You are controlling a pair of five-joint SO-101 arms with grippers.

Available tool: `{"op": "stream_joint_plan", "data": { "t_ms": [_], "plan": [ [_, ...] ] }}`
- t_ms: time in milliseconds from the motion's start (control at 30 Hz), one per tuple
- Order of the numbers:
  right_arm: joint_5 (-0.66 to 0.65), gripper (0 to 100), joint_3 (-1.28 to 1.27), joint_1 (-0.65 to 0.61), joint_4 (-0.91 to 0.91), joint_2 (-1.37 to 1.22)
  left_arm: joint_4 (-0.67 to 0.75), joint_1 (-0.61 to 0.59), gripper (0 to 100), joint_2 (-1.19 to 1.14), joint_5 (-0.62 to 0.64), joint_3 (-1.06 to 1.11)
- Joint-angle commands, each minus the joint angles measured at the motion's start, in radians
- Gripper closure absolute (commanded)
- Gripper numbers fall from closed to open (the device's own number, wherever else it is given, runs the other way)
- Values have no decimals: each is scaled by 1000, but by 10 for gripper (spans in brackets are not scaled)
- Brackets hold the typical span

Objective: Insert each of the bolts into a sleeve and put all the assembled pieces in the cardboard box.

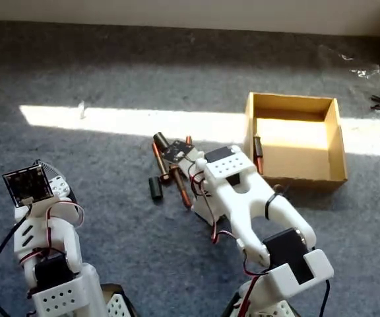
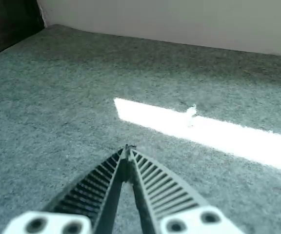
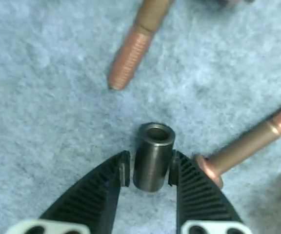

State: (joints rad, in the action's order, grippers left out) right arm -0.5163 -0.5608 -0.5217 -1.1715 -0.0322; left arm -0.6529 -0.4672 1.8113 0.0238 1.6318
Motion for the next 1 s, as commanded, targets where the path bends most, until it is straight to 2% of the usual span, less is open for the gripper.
{"op": "stream_joint_plan", "data": {
  "t_ms": [0,300,433,567,967],
  "plan": [
    [-11,868,39,13,-7,8,3,21,994,12,-2,-5],
    [-11,868,33,10,81,7,3,21,994,12,-2,-5],
    [-11,873,31,10,81,7,3,21,994,12,-2,-5],
    [-11,928,31,10,79,4,3,21,994,12,-2,-5],
    [-11,933,33,8,77,8,3,21,994,12,-2,-5]
  ]
}}
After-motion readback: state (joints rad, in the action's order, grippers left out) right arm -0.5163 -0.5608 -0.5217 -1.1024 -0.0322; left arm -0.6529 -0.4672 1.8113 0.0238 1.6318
